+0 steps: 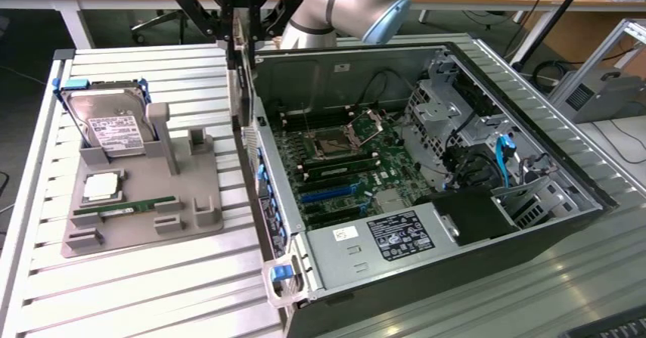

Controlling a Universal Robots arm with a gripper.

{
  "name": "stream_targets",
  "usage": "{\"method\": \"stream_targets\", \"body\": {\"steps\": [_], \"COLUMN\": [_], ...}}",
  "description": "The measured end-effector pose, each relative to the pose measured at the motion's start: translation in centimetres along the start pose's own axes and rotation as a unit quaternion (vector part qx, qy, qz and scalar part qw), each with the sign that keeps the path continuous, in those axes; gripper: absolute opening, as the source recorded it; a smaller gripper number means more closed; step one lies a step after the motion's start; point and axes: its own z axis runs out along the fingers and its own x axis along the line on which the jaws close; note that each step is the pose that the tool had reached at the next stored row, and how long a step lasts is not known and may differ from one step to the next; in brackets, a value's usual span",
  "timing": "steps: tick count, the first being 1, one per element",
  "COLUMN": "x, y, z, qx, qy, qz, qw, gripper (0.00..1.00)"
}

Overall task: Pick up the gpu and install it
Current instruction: 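Pick up the gpu and move the gpu toward the slot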

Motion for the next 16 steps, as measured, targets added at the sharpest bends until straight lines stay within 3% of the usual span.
{"method": "stream_targets", "body": {"steps": [16], "x": [-0.41], "y": [0.03], "z": [0.04], "qx": [0.0002], "qy": [0.0000], "qz": [0.000], "qw": [1.0000], "gripper": [0.27]}}
